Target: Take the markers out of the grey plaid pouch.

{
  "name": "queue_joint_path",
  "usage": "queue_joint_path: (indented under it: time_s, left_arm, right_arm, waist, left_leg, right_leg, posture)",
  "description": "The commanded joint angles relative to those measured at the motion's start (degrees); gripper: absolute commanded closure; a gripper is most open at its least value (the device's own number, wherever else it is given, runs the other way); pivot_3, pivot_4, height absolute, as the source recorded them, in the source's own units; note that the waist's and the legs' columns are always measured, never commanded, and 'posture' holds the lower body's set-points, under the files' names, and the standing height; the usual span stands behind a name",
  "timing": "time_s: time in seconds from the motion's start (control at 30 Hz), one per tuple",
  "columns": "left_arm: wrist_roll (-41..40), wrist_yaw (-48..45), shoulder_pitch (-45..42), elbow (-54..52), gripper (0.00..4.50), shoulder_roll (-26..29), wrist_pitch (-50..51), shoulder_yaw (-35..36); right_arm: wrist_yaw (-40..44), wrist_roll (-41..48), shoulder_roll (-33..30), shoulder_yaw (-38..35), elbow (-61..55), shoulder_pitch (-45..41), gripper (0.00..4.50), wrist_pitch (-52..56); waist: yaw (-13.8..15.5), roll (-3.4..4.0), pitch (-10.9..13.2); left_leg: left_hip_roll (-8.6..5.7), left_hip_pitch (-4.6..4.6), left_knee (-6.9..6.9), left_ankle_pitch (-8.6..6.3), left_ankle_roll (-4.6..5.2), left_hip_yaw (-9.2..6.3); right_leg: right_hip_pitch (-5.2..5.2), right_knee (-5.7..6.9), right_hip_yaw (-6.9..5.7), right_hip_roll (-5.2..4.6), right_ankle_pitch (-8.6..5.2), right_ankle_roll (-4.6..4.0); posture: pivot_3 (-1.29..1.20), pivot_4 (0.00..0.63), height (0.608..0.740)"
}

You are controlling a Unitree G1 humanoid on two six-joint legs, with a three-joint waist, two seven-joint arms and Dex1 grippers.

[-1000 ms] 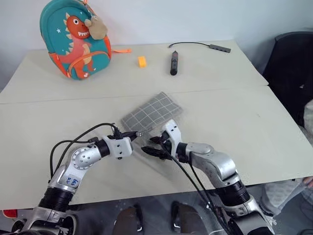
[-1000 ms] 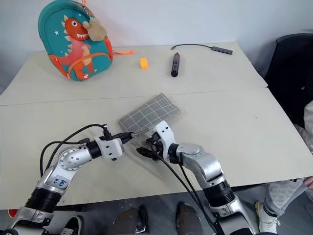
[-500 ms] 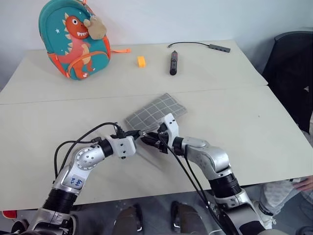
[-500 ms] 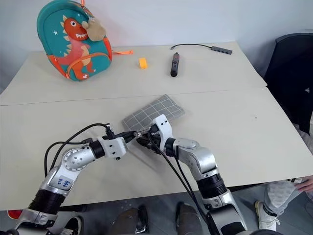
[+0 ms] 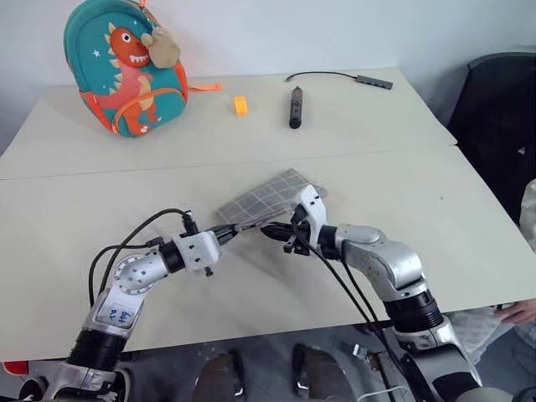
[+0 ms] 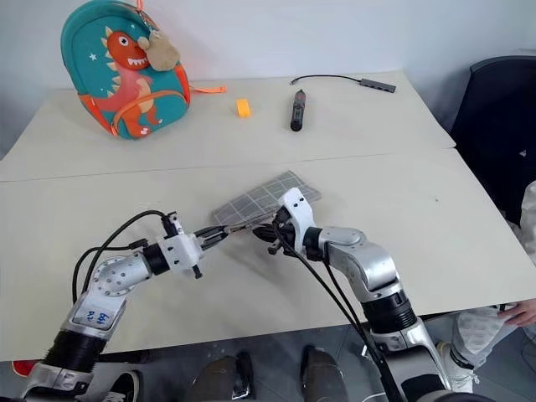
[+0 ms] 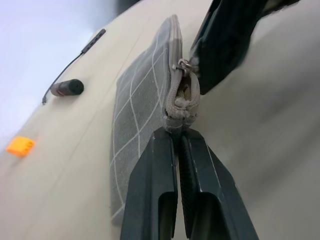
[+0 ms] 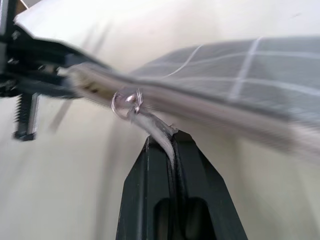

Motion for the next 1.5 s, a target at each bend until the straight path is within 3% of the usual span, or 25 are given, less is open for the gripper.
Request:
queue_joint_path:
  time_s: [0.03, 0.33, 0.47, 0.77, 0.9, 1.13, 1.27, 1.4, 1.5]
  left_arm:
    - [-3.8, -1.2, 1.6, -1.9, 4.5, 1.9, -2.1, 3.7]
    - [-7.2, -4.1, 4.2, 0.4, 4.5, 4.8, -5.2, 7.4]
    - [-12.5, -6.4, 5.2, 0.5, 4.5, 4.9, -5.5, 9.7]
    - [-21.1, -11.9, 6.9, -1.3, 4.5, 4.4, -1.1, 11.3]
    - [-22.8, -12.3, 6.5, -3.7, 4.5, 2.5, 2.3, 9.6]
    - [-23.8, -12.2, 7.1, -6.9, 4.5, 0.4, 6.2, 10.2]
    - [-23.8, -12.0, 6.8, -7.3, 4.5, 0.0, 7.5, 10.2]
    - [-23.0, -11.8, 5.9, -7.3, 4.5, -0.7, 8.0, 9.5]
    - [-24.6, -11.1, 4.9, -9.2, 4.5, -0.7, 13.7, 9.1]
  right_arm:
    - [1.0, -1.2, -3.0, -3.1, 1.6, -1.8, 4.44, -3.0]
    - [4.9, -2.4, -11.6, -6.1, 6.3, -3.0, 4.44, -6.4]
    - [6.5, -3.7, -15.4, -7.3, 10.8, -3.1, 4.44, -9.5]
    - [9.0, -2.4, -17.1, -8.6, 8.2, -1.1, 4.44, -11.1]
    - [11.2, 6.1, -15.0, -11.1, 1.2, -0.4, 3.49, -4.3]
    - [11.8, 15.3, -16.5, -19.5, -2.8, -1.4, 1.17, 0.7]
    - [12.1, 22.4, -17.4, -24.8, -4.0, -2.1, 1.17, 5.4]
    - [12.1, 21.3, -18.9, -23.5, -6.4, -0.9, 1.17, 3.8]
    - [10.7, 18.0, -18.1, -18.6, -12.2, -1.5, 1.17, 1.2]
  waist:
    - [0.0, 0.0, 0.0]
    - [0.1, 0.0, 0.0]
    - [0.0, 0.0, 0.0]
    - [0.1, 0.01, 0.0]
    - [0.1, 0.01, 0.0]
    - [0.2, 0.0, 0.0]
    - [0.2, -0.01, 0.0]
    - [0.2, -0.01, 0.0]
    - [0.0, 0.0, 0.0]
  left_leg:
    - [-0.02, 0.0, 0.02, 0.0, 0.0, 0.0]
    - [-0.06, -0.01, 0.01, -0.01, 0.04, 0.0]
    - [0.0, -0.01, 0.01, -0.02, 0.03, 0.0]
    - [0.0, 0.01, 0.01, -0.01, 0.01, 0.03]
    - [-0.04, 0.0, 0.01, -0.01, 0.02, 0.03]
    - [-0.07, 0.0, 0.04, 0.0, 0.05, 0.01]
    - [-0.07, 0.0, 0.05, 0.0, 0.05, 0.0]
    - [-0.07, 0.0, 0.05, 0.0, 0.06, 0.0]
    - [-0.06, 0.0, 0.05, 0.0, 0.06, 0.01]
  right_leg:
    - [0.01, 0.0, 0.0, 0.0, 0.01, 0.01]
    - [0.02, -0.05, 0.0, -0.06, 0.02, 0.03]
    - [0.02, -0.06, 0.0, -0.07, 0.01, 0.03]
    - [0.01, -0.04, 0.01, 0.0, 0.01, 0.03]
    - [0.02, -0.04, 0.01, -0.01, 0.02, 0.04]
    - [0.05, -0.04, 0.01, 0.0, 0.04, 0.07]
    - [0.05, -0.03, 0.01, 0.01, 0.04, 0.08]
    - [0.05, -0.07, 0.01, -0.03, 0.04, 0.08]
    - [0.05, -0.06, 0.03, -0.02, 0.04, 0.08]
  posture:
    - [0.0, 0.15, 0.74]
    - [0.0, 0.15, 0.74]
    - [0.0, 0.15, 0.74]
    - [0.0, 0.15, 0.74]
    - [0.0, 0.15, 0.74]
    - [0.0, 0.15, 0.74]
    - [0.0, 0.15, 0.74]
    - [0.0, 0.15, 0.74]
    - [0.0, 0.15, 0.74]
